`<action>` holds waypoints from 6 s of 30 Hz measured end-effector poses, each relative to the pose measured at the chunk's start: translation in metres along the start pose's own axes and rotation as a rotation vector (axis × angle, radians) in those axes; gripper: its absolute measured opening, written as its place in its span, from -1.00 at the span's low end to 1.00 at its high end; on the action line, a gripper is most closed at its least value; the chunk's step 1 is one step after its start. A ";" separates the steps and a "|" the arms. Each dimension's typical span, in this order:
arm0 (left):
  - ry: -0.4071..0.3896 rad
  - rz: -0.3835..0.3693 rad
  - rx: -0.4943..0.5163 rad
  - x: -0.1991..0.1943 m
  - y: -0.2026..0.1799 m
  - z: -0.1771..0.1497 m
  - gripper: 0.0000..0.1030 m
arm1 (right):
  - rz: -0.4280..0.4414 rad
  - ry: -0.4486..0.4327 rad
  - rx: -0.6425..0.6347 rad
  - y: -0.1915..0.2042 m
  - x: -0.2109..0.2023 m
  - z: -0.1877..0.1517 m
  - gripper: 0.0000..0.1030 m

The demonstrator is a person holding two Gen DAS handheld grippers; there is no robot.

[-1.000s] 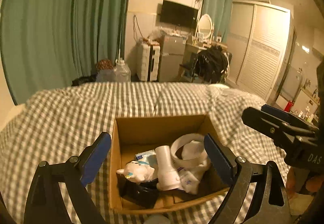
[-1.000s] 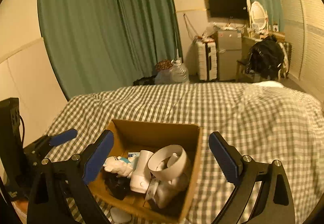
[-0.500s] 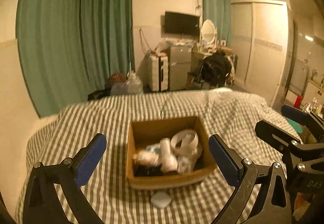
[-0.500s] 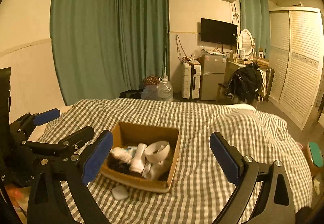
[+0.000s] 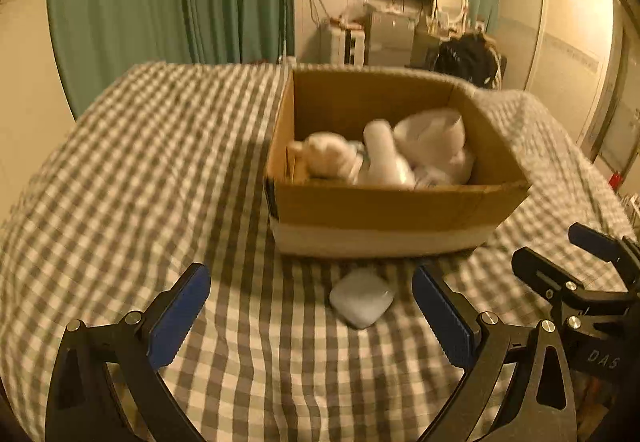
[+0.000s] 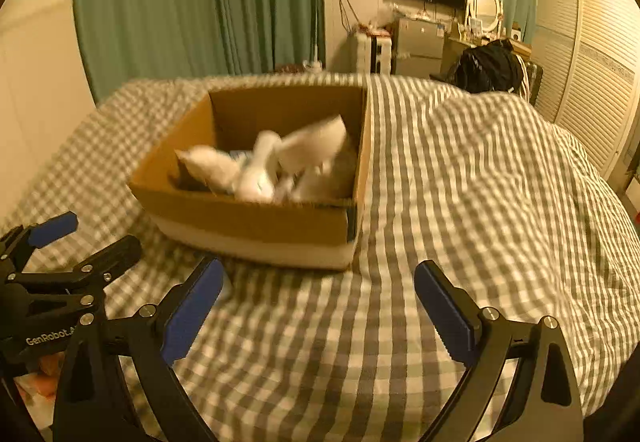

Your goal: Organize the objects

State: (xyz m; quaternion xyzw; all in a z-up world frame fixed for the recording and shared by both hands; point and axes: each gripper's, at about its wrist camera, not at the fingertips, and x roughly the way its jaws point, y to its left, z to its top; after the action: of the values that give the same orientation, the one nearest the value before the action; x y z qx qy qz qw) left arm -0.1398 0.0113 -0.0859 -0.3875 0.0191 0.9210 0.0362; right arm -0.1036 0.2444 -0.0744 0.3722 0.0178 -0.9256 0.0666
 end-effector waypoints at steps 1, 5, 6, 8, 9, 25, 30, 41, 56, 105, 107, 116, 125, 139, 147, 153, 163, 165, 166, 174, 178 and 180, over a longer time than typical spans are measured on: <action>0.006 0.003 0.011 0.006 -0.002 -0.004 1.00 | -0.003 0.022 0.003 -0.001 0.008 -0.003 0.88; 0.054 0.040 0.067 0.031 -0.013 -0.017 1.00 | -0.024 0.090 0.024 -0.007 0.026 -0.010 0.88; 0.072 0.044 0.082 0.037 -0.017 -0.019 1.00 | -0.021 0.108 0.034 -0.009 0.030 -0.011 0.88; 0.084 0.038 0.106 0.044 -0.024 -0.023 1.00 | 0.008 0.145 0.063 -0.014 0.040 -0.013 0.88; 0.082 0.038 0.118 0.047 -0.028 -0.024 1.00 | 0.009 0.158 0.078 -0.016 0.043 -0.014 0.88; 0.196 -0.118 0.115 0.095 -0.043 -0.027 0.31 | -0.051 0.189 0.081 -0.016 0.052 -0.015 0.88; 0.193 -0.133 0.113 0.085 -0.045 -0.032 0.15 | -0.053 0.188 0.077 -0.016 0.052 -0.016 0.88; 0.190 -0.135 0.019 0.016 -0.033 -0.050 0.15 | -0.057 0.135 0.073 -0.012 0.032 -0.016 0.88; -0.038 -0.110 0.031 -0.090 -0.019 0.006 0.15 | -0.048 -0.066 0.042 -0.004 -0.072 0.004 0.88; 0.072 -0.048 0.129 0.114 -0.054 0.151 0.40 | -0.049 -0.066 0.031 -0.041 0.098 0.155 0.88; 0.043 -0.030 0.143 0.108 -0.057 0.154 0.56 | -0.049 -0.070 0.039 -0.042 0.095 0.152 0.88; -0.069 -0.036 0.133 0.044 -0.056 0.171 0.63 | -0.067 -0.160 0.057 -0.042 0.034 0.156 0.88; -0.263 -0.012 0.094 -0.074 -0.047 0.184 0.97 | -0.084 -0.304 0.034 -0.030 -0.074 0.172 0.88; -0.495 -0.024 0.068 -0.205 -0.034 0.151 1.00 | -0.064 -0.522 0.029 -0.005 -0.215 0.144 0.96; -0.540 -0.039 0.039 -0.203 -0.034 0.111 1.00 | -0.080 -0.587 0.022 0.002 -0.207 0.106 0.98; -0.508 -0.013 0.001 -0.183 -0.027 0.083 1.00 | -0.102 -0.551 0.005 0.005 -0.170 0.083 0.98; -0.449 0.116 -0.002 -0.108 -0.016 0.042 1.00 | -0.133 -0.492 0.018 0.006 -0.098 0.053 0.98; -0.441 0.103 0.003 -0.101 -0.016 0.037 1.00 | -0.142 -0.476 0.021 0.005 -0.086 0.045 0.98; -0.435 0.088 0.006 -0.098 -0.016 0.036 1.00 | -0.138 -0.462 0.028 0.003 -0.080 0.042 0.98; -0.416 0.076 0.002 -0.091 -0.018 0.034 1.00 | -0.129 -0.430 0.057 -0.004 -0.068 0.033 0.98; -0.405 0.084 0.024 -0.090 -0.022 0.033 1.00 | -0.135 -0.427 0.052 -0.002 -0.072 0.031 0.98; -0.404 0.082 0.030 -0.091 -0.023 0.032 1.00 | -0.139 -0.425 0.049 -0.002 -0.072 0.029 0.98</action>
State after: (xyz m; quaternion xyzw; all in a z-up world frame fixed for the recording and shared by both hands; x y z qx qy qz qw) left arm -0.0976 0.0318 0.0017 -0.1930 0.0409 0.9803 0.0076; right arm -0.0729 0.2517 -0.0038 0.1682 0.0065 -0.9857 -0.0044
